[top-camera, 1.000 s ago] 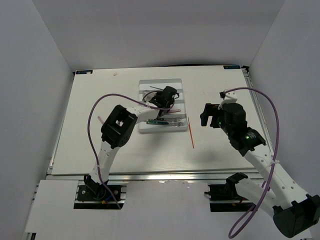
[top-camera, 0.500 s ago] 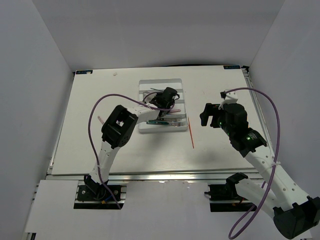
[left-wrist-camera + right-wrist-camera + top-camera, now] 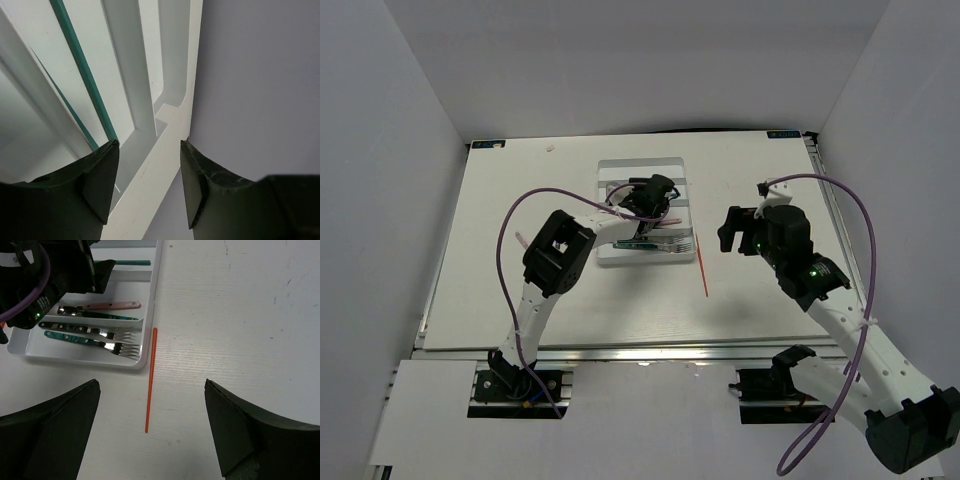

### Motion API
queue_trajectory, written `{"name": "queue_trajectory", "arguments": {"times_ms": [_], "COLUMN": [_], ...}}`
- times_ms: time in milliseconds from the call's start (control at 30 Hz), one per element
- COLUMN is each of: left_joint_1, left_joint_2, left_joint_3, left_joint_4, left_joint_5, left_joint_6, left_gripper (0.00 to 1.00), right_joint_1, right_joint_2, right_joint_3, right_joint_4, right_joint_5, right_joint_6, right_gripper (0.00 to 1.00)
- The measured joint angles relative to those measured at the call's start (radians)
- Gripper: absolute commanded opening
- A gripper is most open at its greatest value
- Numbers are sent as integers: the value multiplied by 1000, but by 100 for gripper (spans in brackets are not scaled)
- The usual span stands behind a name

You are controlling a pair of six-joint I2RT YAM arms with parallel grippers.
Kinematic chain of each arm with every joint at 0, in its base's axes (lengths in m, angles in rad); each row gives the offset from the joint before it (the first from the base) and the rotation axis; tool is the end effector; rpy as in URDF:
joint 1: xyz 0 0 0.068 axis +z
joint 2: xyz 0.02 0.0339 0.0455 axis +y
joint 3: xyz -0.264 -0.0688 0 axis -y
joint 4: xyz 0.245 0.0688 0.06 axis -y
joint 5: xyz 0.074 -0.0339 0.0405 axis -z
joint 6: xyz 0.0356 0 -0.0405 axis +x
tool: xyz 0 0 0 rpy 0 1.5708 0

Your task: Sort the eating utensils into containers

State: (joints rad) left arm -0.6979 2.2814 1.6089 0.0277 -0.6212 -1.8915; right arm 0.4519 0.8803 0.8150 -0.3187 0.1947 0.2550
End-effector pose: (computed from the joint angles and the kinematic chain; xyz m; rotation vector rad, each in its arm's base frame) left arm 0.3991 -0.3077 0.1460 -1.5116 1.6042 -0.8548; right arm 0.1840 0.0817 0.3201 -0.0639 1.9563 0.2770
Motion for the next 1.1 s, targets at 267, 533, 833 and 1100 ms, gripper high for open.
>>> {"name": "queue_trajectory", "arguments": {"times_ms": [267,533,833,1100], "left_joint_1": [0,3,22,22], "left_joint_2": [-100,-456,-972,-1270], "left_joint_3": [26,71,-262,-622], "left_joint_4": [-126,-343,-508,-640], "left_joint_5": [-49,-135,-184,-184], "left_joint_6": [266,801,1244,1374], "left_gripper": [98,98,98,98], "right_joint_1": [-3,-3,-3,-3], "right_joint_2": [102,216,413,580], "right_joint_3": [-11,-78,-127,-90], "right_joint_4": [-1,14,117,173], "right_joint_5": [-8,-49,-151,-166], "right_joint_6": [51,117,138,137], "right_gripper": [89,51,46,47]}}
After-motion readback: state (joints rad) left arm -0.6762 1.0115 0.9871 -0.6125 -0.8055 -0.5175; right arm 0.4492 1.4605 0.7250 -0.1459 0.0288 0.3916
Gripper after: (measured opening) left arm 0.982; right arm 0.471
